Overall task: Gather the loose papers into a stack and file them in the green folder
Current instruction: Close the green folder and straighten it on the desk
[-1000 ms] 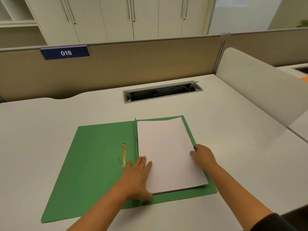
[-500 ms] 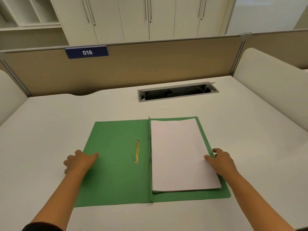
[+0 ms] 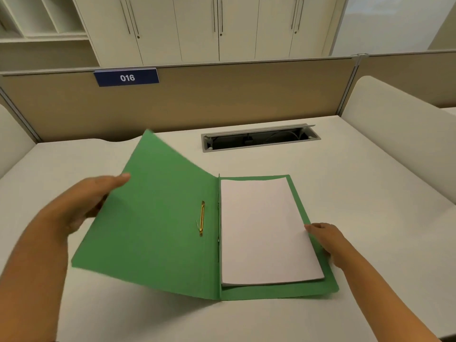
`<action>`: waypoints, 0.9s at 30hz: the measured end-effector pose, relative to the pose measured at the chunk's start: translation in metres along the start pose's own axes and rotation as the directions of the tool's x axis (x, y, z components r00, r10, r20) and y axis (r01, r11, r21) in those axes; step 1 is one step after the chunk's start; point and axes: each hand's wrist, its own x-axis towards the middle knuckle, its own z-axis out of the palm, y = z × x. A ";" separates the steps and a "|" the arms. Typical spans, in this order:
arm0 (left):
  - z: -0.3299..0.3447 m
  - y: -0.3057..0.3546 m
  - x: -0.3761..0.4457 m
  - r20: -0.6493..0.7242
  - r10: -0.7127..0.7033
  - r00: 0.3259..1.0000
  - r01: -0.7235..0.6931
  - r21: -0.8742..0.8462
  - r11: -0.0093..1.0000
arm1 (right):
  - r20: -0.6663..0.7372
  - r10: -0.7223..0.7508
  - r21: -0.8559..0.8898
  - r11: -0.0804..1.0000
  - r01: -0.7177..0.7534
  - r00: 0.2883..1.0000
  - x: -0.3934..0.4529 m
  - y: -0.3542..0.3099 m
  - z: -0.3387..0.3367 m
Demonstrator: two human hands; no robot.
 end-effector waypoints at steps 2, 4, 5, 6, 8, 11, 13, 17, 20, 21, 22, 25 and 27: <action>0.012 0.022 -0.018 0.224 0.132 0.966 -0.116 -0.087 0.989 | 0.045 0.069 0.128 0.989 -0.074 0.997 -0.001 -0.001 -0.005; 0.039 0.029 -0.021 0.369 0.220 0.903 -0.174 -0.153 0.973 | 0.103 0.099 0.263 0.957 -0.123 0.990 -0.002 0.000 -0.010; 0.057 0.026 -0.018 0.421 0.237 0.875 -0.185 -0.162 0.969 | 0.137 0.106 0.320 0.936 -0.145 0.985 -0.001 0.000 -0.012; 0.077 0.022 -0.016 0.465 0.235 0.853 -0.192 -0.140 0.971 | 0.179 0.113 0.371 0.912 -0.173 0.977 0.001 0.001 -0.014; 0.120 0.010 -0.015 0.527 0.193 0.828 -0.216 -0.019 0.976 | 0.283 0.114 0.455 0.858 -0.239 0.952 0.004 0.004 -0.019; 0.178 -0.017 -0.012 0.530 0.111 0.840 -0.256 0.209 0.944 | 0.390 0.037 0.565 0.779 -0.271 0.920 0.007 0.009 -0.027; 0.203 -0.037 -0.008 0.524 0.053 0.850 -0.347 0.483 0.804 | 0.421 0.015 0.626 0.719 -0.302 0.907 0.011 0.013 -0.033; 0.223 -0.070 0.002 0.487 -0.068 0.871 -0.382 0.757 0.530 | 0.508 -0.001 0.630 0.682 -0.371 0.861 0.006 0.021 -0.037; 0.228 -0.084 0.000 0.476 -0.039 0.879 -0.413 0.799 0.437 | 0.520 -0.007 0.538 0.779 -0.321 0.854 0.006 0.023 -0.034; 0.228 -0.086 -0.001 0.472 -0.020 0.881 -0.421 0.804 0.420 | 0.515 0.011 0.469 0.833 -0.292 0.857 0.008 0.025 -0.033; 0.228 -0.088 -0.001 0.468 -0.005 0.884 -0.427 0.809 0.404 | 0.496 0.041 0.388 0.883 -0.264 0.867 0.008 0.026 -0.033; 0.225 -0.090 0.001 0.469 0.024 0.883 -0.432 0.791 0.434 | 0.425 0.057 0.227 0.960 -0.167 0.903 0.008 0.027 -0.031; 0.221 -0.089 0.005 0.445 0.085 0.891 -0.404 0.697 0.592 | 0.419 0.010 0.253 0.959 -0.127 0.908 0.006 0.025 -0.031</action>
